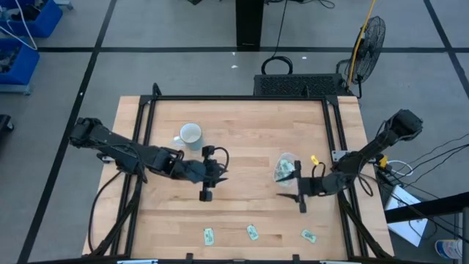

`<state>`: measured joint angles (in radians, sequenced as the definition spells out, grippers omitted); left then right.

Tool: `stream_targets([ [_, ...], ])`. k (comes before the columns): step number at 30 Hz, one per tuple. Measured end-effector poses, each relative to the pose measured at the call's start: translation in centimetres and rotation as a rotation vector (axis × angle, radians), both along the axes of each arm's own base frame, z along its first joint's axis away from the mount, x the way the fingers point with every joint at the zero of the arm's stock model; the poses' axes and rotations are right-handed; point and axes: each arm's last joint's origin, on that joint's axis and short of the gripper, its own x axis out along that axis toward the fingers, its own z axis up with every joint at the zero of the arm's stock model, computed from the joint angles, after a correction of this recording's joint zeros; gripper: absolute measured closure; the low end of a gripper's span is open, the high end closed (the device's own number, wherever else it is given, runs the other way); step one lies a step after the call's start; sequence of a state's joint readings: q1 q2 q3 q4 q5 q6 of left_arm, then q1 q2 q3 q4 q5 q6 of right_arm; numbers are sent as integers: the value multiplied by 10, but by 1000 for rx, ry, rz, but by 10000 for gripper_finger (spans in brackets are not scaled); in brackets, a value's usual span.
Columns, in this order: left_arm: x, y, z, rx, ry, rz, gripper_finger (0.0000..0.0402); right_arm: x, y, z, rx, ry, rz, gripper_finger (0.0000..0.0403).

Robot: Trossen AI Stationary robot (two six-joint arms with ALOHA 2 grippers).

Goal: Pick and place Stevia / Truvia into bins
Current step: Put the left stevia packet into the container

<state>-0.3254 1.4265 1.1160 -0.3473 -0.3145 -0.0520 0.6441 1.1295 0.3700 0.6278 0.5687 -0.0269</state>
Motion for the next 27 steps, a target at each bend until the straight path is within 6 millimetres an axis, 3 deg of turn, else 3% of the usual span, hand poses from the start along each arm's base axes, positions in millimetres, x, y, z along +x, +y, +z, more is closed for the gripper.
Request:
stream_targets([
  [7, -13, -22, -11, -109, 143, -81, 284, 27, 22, 19, 76, 55, 24, 201],
  [16, -36, -85, -28, -183, 261, -336, 284, 56, 46, 21, 135, 81, 21, 202],
  [22, -45, -124, -64, -116, 365, -392, 284, 83, 68, 23, 104, 77, 77, 202],
  [27, -42, -137, -93, -100, 451, -405, 284, 96, 76, 29, -7, 48, 101, 202],
])
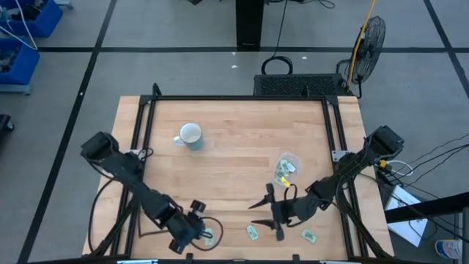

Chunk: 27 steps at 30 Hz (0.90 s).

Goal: Pick and place Stevia / Truvia into bins
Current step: Put the left stevia packet into the container

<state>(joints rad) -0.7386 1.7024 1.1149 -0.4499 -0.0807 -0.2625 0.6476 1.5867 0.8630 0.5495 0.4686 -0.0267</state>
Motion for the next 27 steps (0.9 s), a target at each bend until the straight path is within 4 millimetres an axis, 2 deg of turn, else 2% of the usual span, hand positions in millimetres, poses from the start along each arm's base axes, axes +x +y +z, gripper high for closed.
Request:
stream_targets([
  [6, 9, -7, -24, 27, 8, 9, 284, 6, -1, 9, 3, -60, -10, 202],
  [10, 15, -9, -45, 137, -28, 1, 284, 7, -3, 11, 14, -76, -17, 202],
  [14, 23, -5, -56, 201, -51, -8, 284, 9, -6, 10, 13, -75, -24, 202],
  [22, 35, 7, -62, 120, 24, -2, 284, 9, -7, 9, -40, -69, -20, 202],
  [27, 36, 12, -55, 102, 31, -14, 284, 9, -7, 8, -56, -69, -16, 202],
])
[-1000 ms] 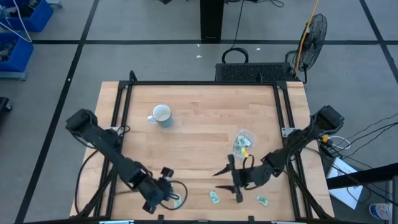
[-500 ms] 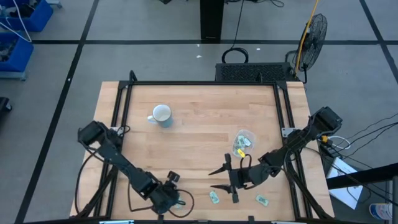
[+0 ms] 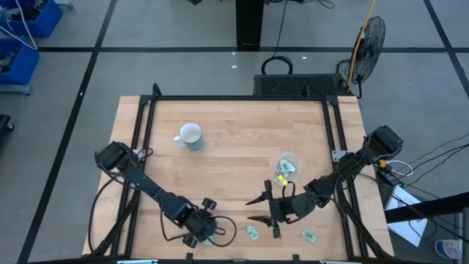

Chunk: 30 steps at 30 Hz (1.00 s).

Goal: Pick and place Stevia / Truvia into bins
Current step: Put the left stevia packet into the container

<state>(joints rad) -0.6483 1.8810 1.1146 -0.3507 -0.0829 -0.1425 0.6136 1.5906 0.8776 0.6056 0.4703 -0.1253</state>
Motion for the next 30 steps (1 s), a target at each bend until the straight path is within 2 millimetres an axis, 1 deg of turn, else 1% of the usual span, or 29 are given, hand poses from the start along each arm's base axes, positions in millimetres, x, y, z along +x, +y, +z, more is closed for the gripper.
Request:
stream_targets([
  [4, 1, 2, 13, -29, -35, 6, 284, 0, 0, -2, -7, 21, -1, 202],
  [8, 0, 0, 16, -69, -24, -2, 284, 0, 0, -3, -8, 23, -1, 202],
  [10, -1, -2, 12, -69, -13, 3, 284, 0, 0, -3, -9, 23, -1, 202],
  [16, 0, -6, -7, -48, 33, -6, 284, -1, 0, -3, -6, 24, 3, 202],
  [19, 2, -7, -12, -43, 31, 19, 284, 1, 3, -5, 11, 27, 80, 202],
  [23, 6, -2, -14, -11, 11, 56, 284, 12, 14, -22, 28, 33, 153, 202],
  [28, 18, 14, -15, 42, -45, 151, 284, 34, 30, -39, -15, 98, 157, 202],
  [30, 23, 23, -15, 54, -50, 193, 284, 39, 33, -43, -37, 134, 157, 202],
])
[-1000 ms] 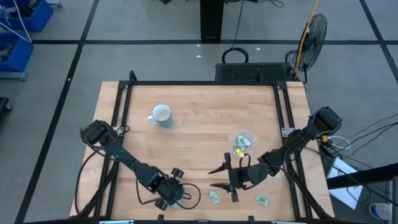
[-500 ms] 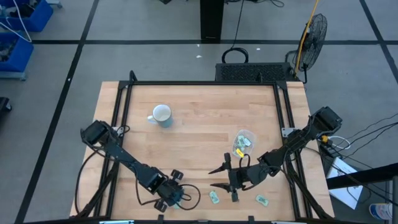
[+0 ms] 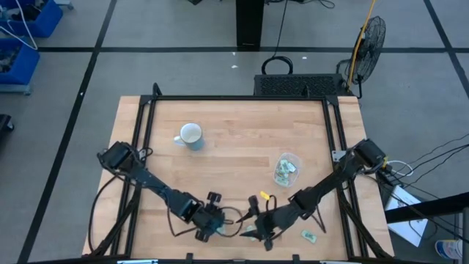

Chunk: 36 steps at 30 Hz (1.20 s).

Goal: Pick and place Stevia / Truvia into bins
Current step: Put the left stevia packet into the container

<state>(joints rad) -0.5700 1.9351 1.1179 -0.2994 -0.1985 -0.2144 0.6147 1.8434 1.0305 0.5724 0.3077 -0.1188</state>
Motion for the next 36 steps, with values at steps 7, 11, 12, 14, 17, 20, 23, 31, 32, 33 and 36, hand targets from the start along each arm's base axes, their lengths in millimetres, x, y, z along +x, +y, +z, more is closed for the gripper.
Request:
stream_targets([
  [7, 17, 31, 0, 4, -2, 108, 284, 1, -1, -6, 4, 71, -22, 202],
  [11, 25, 44, 0, -13, -17, 166, 284, 1, -10, -17, -17, 179, -67, 202],
  [12, 27, 47, 0, -23, -26, 189, 284, 2, -13, -21, -18, 206, -82, 202],
  [14, 31, 53, 0, -48, -42, 238, 284, 4, -18, -28, -20, 249, -109, 202],
  [17, 35, 60, 1, -86, -48, 286, 284, 8, -24, -41, -42, 287, -130, 202],
  [20, 38, 67, 1, -111, -46, 330, 284, 12, -30, -52, -92, 306, -133, 202],
  [23, 40, 72, 1, -144, -48, 395, 284, 16, -35, -63, -133, 329, -137, 202],
  [31, 46, 83, 2, -226, -38, 463, 284, 23, -52, -70, -233, 337, -174, 202],
  [32, 46, 84, 2, -244, -35, 470, 284, 24, -55, -70, -254, 334, -184, 202],
  [33, 47, 85, 2, -260, -34, 478, 284, 25, -57, -70, -265, 335, -187, 202],
  [36, 49, 88, 3, -294, -37, 498, 284, 27, -64, -72, -243, 368, -159, 203],
])
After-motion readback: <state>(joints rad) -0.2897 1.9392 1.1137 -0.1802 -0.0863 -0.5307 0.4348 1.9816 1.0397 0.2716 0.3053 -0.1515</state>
